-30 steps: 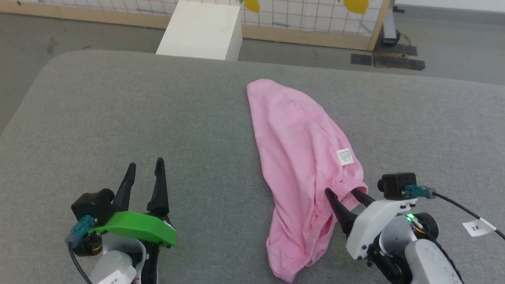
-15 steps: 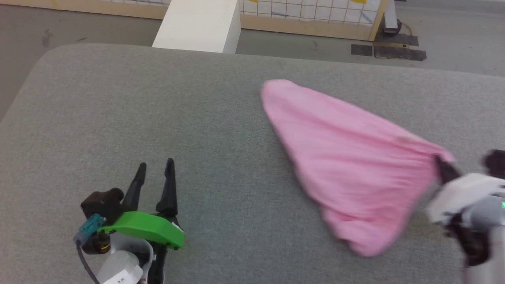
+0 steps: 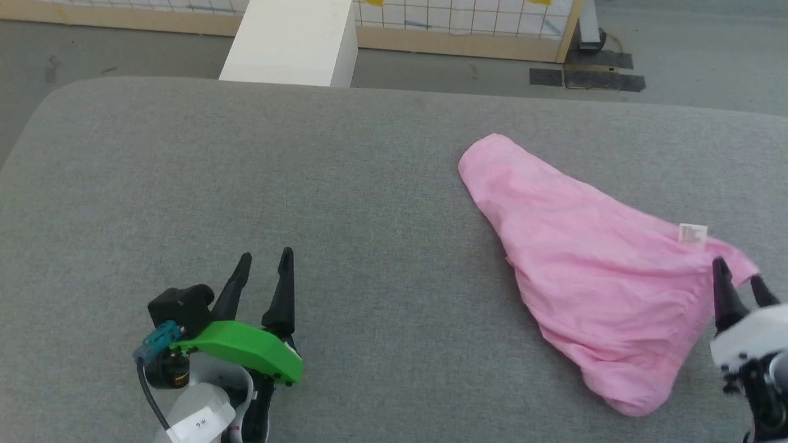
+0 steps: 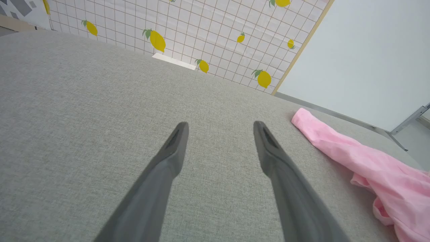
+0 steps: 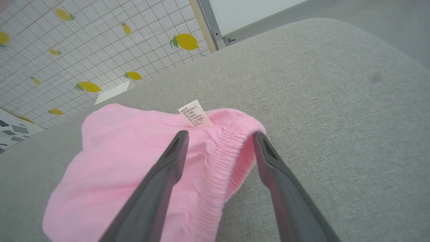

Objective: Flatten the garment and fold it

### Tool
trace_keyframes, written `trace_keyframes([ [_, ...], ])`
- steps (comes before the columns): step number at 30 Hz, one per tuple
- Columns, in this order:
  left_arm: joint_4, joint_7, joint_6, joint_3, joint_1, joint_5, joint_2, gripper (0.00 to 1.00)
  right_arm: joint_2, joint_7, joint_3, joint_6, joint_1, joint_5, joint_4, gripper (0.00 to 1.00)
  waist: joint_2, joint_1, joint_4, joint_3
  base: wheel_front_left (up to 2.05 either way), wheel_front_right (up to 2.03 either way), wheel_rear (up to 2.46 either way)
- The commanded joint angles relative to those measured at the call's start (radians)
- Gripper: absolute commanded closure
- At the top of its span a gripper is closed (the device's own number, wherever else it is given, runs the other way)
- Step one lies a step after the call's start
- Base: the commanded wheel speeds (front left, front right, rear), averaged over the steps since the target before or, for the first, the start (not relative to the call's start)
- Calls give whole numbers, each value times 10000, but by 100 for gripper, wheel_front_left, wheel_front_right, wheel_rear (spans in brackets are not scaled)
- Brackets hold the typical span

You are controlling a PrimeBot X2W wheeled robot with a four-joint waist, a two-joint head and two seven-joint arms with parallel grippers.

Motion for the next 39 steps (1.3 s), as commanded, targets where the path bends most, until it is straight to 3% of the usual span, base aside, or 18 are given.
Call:
trace_keyframes([
  [1,-20,55,-71,-26,-169,-48,-54,0,-4,-195,92,-13,528,284,-132,0,71,0,-120,-121,0,0,0],
  [6,-111,242,-34,-105,-240,-91,-56,0,-4,-392,686,-13,1902,977,-397,0,71,0,-573,-182,0,0,0],
  [13,154,1225,-91,-372,-1069,-228,-51,0,-4,-701,1275,-13,2318,1147,-784,0,71,0,-1497,-26,0,0,0],
  [20,1447,3815,-144,-1052,-4231,-99,-132,0,-4,-564,1720,-13,1859,1088,-1418,0,71,0,-2390,956,0,0,0],
  [27,3776,7062,210,-1912,-7248,383,-272,0,-4,-779,2176,-13,1542,1418,-1452,0,71,0,-3267,2294,0,0,0],
  [30,4504,8113,134,-2283,-7628,378,-502,0,-4,-984,2288,-13,1510,1532,-1249,0,71,0,-3499,2539,0,0,0],
  [33,4885,8924,-236,-2582,-7502,88,-787,0,-4,-1190,2303,-13,1495,1552,-1031,0,71,0,-3599,2647,0,0,0],
  [39,5176,9628,-492,-3056,-7179,34,-905,0,-4,-1398,2298,-13,1342,1563,-837,0,71,0,-3502,2719,0,0,0],
])
